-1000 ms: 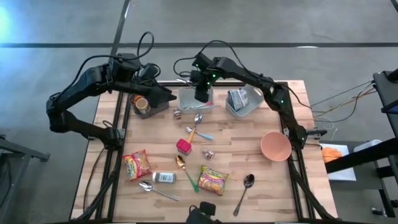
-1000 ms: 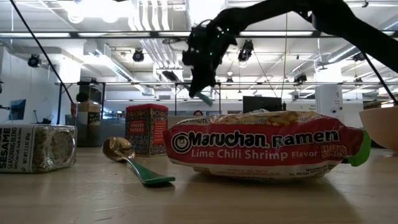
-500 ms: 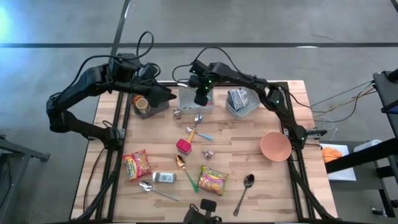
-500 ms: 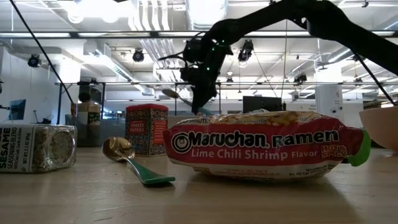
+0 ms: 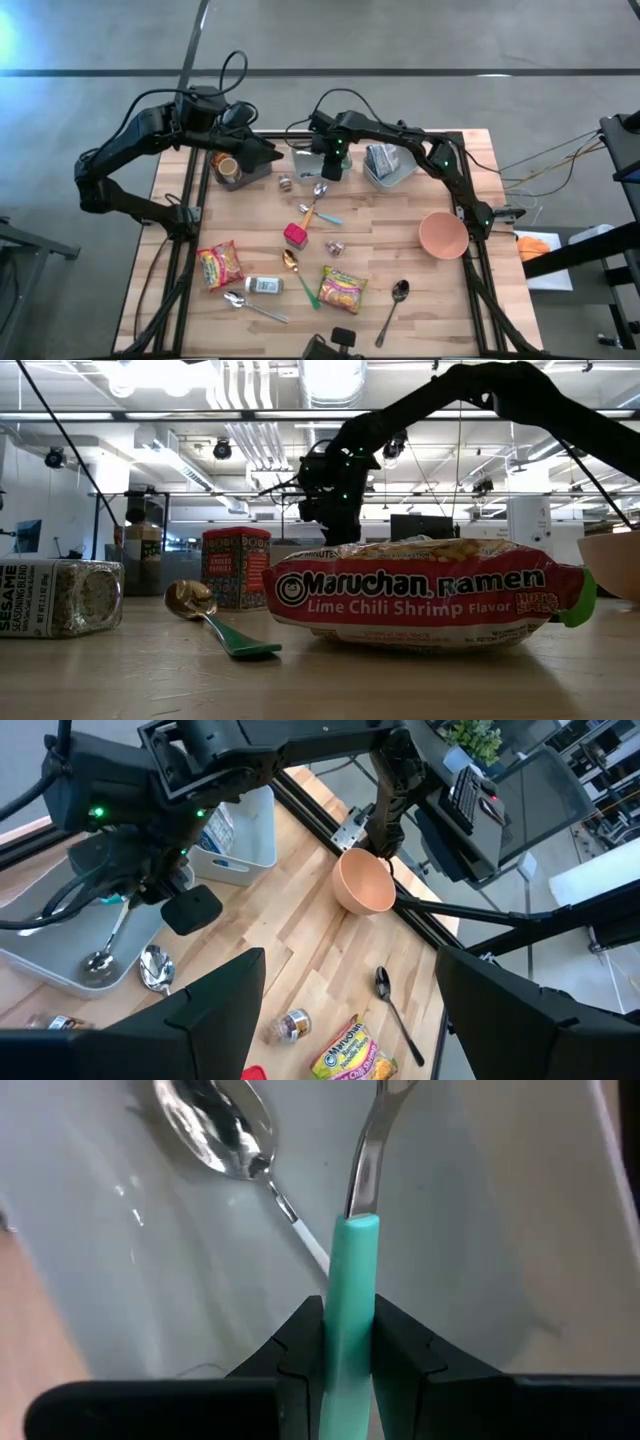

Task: Pick & Place Food Item
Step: Put the big blue spoon into the left gray bin

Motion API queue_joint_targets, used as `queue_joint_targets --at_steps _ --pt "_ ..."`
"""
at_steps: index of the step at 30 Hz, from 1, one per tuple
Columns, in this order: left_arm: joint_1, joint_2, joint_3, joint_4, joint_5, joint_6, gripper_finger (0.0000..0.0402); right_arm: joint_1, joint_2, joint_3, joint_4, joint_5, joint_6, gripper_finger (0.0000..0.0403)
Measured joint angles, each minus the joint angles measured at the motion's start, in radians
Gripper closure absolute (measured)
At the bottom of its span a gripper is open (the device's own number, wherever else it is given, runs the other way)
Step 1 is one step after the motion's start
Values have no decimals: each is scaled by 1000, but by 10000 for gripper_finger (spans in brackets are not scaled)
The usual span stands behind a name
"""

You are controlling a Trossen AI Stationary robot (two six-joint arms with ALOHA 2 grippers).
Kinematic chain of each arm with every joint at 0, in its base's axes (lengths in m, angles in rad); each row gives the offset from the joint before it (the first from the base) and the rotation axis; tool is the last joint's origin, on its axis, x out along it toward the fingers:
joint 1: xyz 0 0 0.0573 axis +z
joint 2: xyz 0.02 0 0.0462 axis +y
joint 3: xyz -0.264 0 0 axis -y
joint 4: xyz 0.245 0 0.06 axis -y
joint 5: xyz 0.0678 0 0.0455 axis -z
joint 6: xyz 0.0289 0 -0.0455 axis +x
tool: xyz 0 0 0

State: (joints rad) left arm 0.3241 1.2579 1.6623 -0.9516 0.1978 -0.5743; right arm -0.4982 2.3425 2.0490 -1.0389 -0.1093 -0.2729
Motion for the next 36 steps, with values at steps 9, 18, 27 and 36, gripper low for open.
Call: queue_joint_targets --at_steps 9,18,27,36 --pt "0 0 0 0 0 -3 105 12 0 -4 -2 -32 -14 352" --pt "-2 0 0 -1 0 -3 105 12 -1 -20 -1 -29 -28 352" --pt "-2 0 0 -1 0 -3 105 12 -1 -26 -3 -21 -19 352" --pt "-2 0 0 -2 4 -4 105 16 -1 -28 -4 -19 11 271"
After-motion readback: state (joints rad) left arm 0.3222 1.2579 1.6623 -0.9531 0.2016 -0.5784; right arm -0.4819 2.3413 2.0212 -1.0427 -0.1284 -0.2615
